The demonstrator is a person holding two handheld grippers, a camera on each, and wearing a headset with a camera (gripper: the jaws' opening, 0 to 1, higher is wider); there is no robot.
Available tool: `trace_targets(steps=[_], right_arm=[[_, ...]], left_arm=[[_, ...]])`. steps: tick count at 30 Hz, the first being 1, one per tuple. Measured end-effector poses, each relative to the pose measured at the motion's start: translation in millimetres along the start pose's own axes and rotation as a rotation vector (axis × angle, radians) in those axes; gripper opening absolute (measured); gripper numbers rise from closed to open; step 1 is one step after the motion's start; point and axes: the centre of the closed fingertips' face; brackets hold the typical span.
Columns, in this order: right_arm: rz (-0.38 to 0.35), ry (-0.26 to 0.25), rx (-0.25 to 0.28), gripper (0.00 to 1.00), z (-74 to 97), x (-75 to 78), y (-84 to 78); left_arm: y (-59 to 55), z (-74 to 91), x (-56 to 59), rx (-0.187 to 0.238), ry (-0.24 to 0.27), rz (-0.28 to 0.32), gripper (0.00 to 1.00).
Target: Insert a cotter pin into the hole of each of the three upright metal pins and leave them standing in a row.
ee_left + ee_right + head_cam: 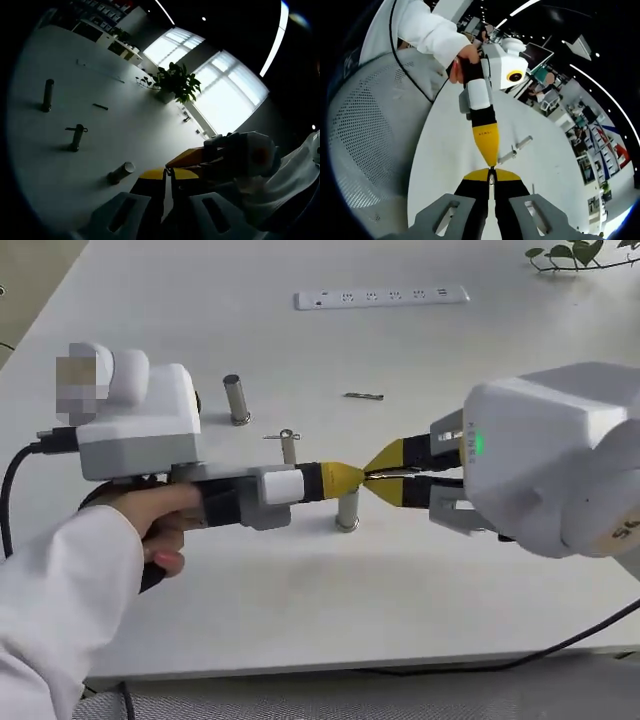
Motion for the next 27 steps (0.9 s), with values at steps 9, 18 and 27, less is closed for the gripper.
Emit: trace_targets(steps=[9,18,27], right_arm=[[0.013,0.014,-0.001,0.00,-1.4,-3.3,2.1],[-0.022,0.022,-0.005,0.00,-2.0,-6.2,1.6],[-0.035,0.019,-0.005,0.00,-2.5,-4.7,1.1]], left_arm=[[-4.7,3.3,-1.8,-0.019,0.005,0.038,0.01],[-8.7,3.2,-2.1,-0.032,0.027,0.028,0.00],[-7.6,2.7,-2.4,-0.024,0.029,-0.005,0.00]])
Point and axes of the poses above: the centre of the closed fingertips' face, and the gripper's own axes: z roughly backward along the fingers, x roughly to its right, y roughly out of its top, and after that the axes turned 3 degrees about -y, right-handed
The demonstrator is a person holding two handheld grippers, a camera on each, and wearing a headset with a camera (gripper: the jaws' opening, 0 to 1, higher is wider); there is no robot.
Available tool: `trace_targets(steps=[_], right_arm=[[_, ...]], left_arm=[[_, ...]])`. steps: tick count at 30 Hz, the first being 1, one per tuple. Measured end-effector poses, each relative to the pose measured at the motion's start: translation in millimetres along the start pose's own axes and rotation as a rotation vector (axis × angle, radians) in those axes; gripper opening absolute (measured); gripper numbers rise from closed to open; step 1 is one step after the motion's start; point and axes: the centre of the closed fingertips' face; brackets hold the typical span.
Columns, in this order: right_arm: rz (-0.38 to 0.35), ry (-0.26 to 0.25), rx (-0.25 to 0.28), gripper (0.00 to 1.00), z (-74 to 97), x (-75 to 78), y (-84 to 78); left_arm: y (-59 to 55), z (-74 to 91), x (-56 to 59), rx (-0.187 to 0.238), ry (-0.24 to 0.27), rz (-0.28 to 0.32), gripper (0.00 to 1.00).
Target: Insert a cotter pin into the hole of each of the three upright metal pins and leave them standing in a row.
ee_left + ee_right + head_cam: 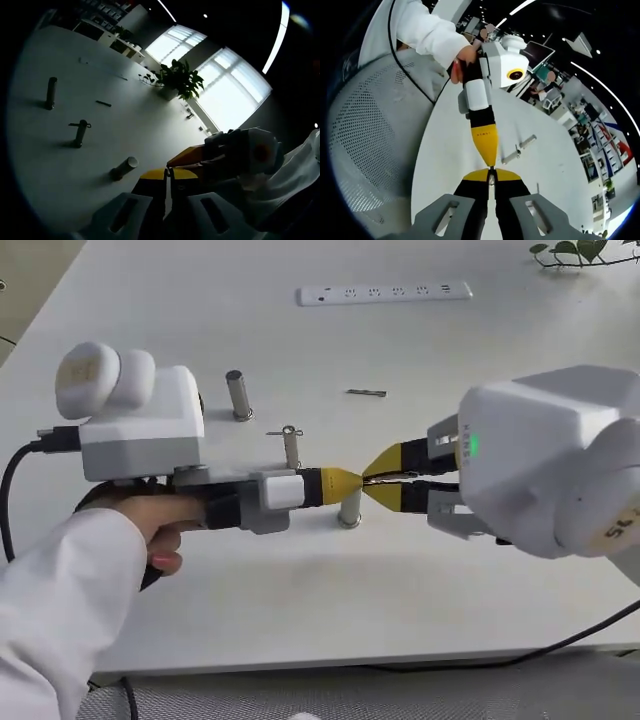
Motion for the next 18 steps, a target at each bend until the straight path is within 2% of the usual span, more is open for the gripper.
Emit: trace_targets(steps=[4,7,9,12,13,15,16,18], right_arm=[[-0.032,0.003,-0.004,0.02,-0.7,0.6,-2.7],[-0.040,-0.020,-0.015,0.24,0.0,4.0,-7.6],[-0.093,-0.001,-0.029,0.27,1.1,2.6,-14.8],[-0.205,0.049,-0.055,0.28,2.5,-1.6,-26.8],[-0.273,0.065,-0.057,0.31,3.1,-2.4,-31.4],[-0.356,0.093,-0.041,0.36,3.4,-3.4,-33.8],[-0.437,0.128,-0.021,0.38,3.9,-5.7,-32.9],[-0.519,0.136,0.028,0.39,3.2,-1.6,-32.1]], left_arm=[[0.9,1.4,-0.6,0.000,-0.002,0.000,0.00],[1.3,3.8,-2.6,-0.008,0.009,-0.006,0.00],[2.8,7.1,-3.4,-0.014,0.016,-0.039,0.00],[5.0,11.5,-2.6,-0.032,0.012,-0.155,0.00],[5.6,13.4,-0.1,-0.039,0.002,-0.195,0.00],[6.7,15.4,0.9,-0.043,0.002,-0.170,0.00],[6.4,16.8,1.1,-0.053,-0.003,-0.178,0.00],[7.4,18.9,0.6,-0.055,0.000,-0.217,0.00]])
Point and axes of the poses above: the centre of the closed fingertips' face, and the gripper's own axes: z roughly backward along the fingers, x roughly to its right, y roughly out of its top, and after that the axes turned 3 degrees about -y, right-handed
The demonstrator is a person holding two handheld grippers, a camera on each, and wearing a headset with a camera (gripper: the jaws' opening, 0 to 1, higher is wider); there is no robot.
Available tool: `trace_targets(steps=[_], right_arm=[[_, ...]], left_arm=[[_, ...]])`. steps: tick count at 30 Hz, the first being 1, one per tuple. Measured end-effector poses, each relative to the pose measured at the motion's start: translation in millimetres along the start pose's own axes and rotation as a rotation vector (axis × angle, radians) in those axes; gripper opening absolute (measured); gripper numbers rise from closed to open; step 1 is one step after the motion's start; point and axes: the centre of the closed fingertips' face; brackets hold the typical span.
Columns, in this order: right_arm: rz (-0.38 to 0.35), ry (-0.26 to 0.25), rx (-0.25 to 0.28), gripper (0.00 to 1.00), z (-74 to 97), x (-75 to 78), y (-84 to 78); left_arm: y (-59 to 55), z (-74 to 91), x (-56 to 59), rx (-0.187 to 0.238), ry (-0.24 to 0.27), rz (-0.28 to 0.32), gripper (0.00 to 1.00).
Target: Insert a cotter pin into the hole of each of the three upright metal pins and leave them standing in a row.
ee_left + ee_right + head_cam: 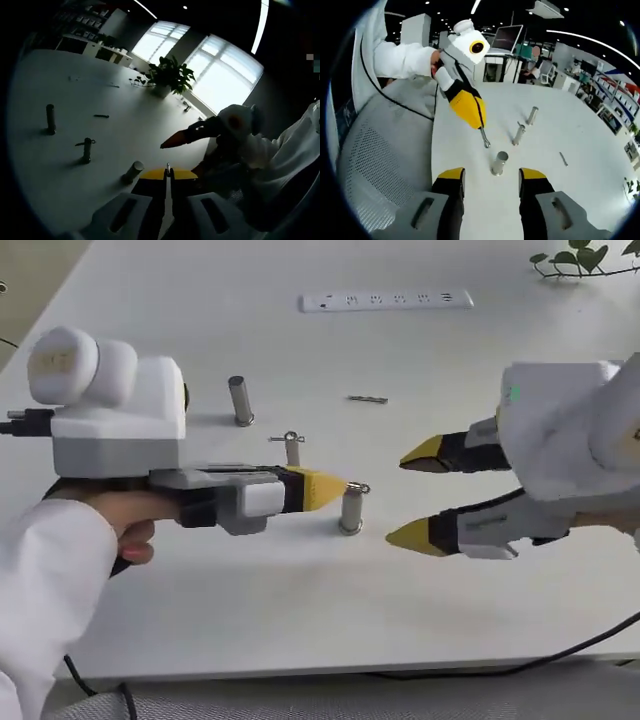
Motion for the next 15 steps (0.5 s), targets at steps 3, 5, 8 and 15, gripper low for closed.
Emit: trace_targets(steps=[3,5,8,15], right_arm=[[-0.114,0.079,0.034,0.39,3.5,-9.3,3.5],[-0.173,0.124,0.063,0.37,4.9,-16.2,8.4],[-0.214,0.186,0.110,0.32,6.4,-26.1,17.9],[-0.165,0.261,0.139,0.22,9.0,-41.8,27.9]], left_arm=[[-1.0,3.5,2.5,-0.016,-0.015,-0.087,0.00],[-0.1,4.8,7.5,-0.015,-0.039,-0.154,0.00],[0.4,6.2,15.1,-0.020,-0.075,-0.258,0.00],[0.8,7.7,29.1,-0.029,-0.126,-0.504,0.00]])
Point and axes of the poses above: the centre of the closed fingertips' face, and the gripper's own axes: z roughly backward along the fingers, x roughly to its right, y roughly out of its top, and after that the axes turned 3 degrees about -y, right-handed
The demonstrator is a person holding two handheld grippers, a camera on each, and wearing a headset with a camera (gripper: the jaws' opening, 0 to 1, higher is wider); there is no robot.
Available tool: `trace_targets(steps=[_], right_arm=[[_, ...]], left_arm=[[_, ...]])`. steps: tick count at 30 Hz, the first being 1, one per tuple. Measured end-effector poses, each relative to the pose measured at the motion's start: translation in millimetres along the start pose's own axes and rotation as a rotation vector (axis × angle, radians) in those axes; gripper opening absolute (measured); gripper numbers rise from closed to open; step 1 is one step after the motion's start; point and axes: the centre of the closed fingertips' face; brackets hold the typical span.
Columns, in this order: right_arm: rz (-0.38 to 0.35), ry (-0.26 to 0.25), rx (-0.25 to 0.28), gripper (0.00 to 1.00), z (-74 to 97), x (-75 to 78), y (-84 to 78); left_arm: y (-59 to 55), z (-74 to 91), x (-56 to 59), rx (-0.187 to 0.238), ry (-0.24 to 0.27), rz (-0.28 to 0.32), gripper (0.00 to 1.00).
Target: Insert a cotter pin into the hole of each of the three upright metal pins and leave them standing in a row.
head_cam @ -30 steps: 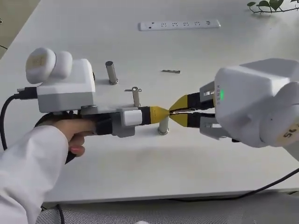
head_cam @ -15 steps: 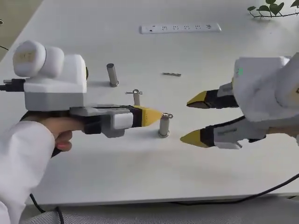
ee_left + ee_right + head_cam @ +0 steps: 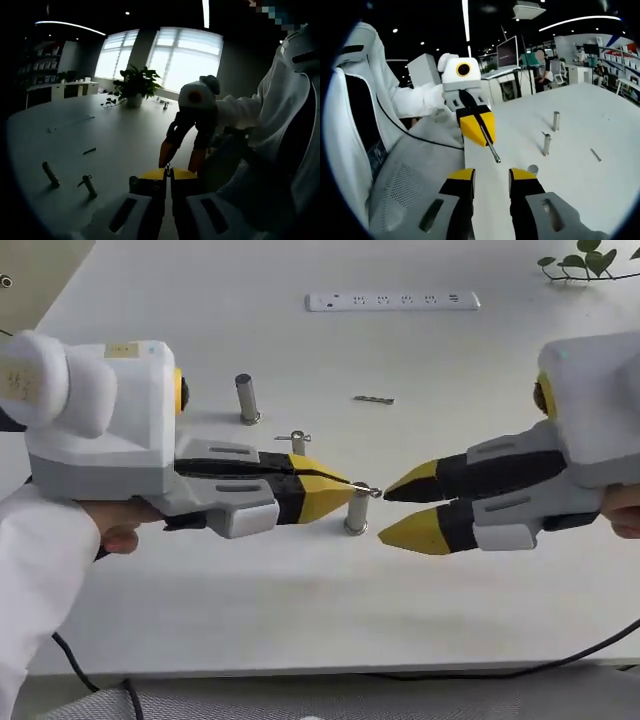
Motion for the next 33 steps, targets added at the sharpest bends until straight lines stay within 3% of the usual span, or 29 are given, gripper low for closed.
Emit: trace_targets(steps=[4,7,13,19,24,28,33], right_arm=[[0.008,0.017,-0.005,0.16,-1.1,-3.2,0.4],[0.018,0.027,-0.011,0.06,-1.7,-5.2,0.0],[0.023,0.033,-0.021,0.06,-1.5,-5.9,-2.0],[0.022,0.044,-0.030,0.00,-1.7,-8.3,-3.3],[0.066,0.052,-0.045,0.00,-0.2,-9.5,-4.4],[0.101,0.059,-0.072,0.00,-0.1,-11.2,-8.0],[0.161,0.057,-0.112,0.00,-0.6,-14.2,-14.2]], left_arm=[[4.4,-2.1,8.4,0.007,-0.034,-0.063,0.00],[-1.5,-5.7,9.4,-0.027,-0.045,-0.068,0.00],[-4.1,-9.3,13.0,-0.036,-0.068,-0.068,0.00],[-7.0,-12.1,15.9,-0.049,-0.084,-0.072,0.00],[-10.1,-12.2,16.6,-0.065,-0.094,-0.081,0.00],[-20.4,-14.6,17.6,-0.111,-0.099,-0.081,0.00],[-26.3,-17.7,21.0,-0.131,-0.110,-0.081,0.01]])
Point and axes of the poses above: the centre of the closed fingertips' face, and the gripper's own axes: z roughly backward along the fingers, x roughly to its right, y roughly out of its top, and after that the axes turned 3 degrees about -y, right-handed
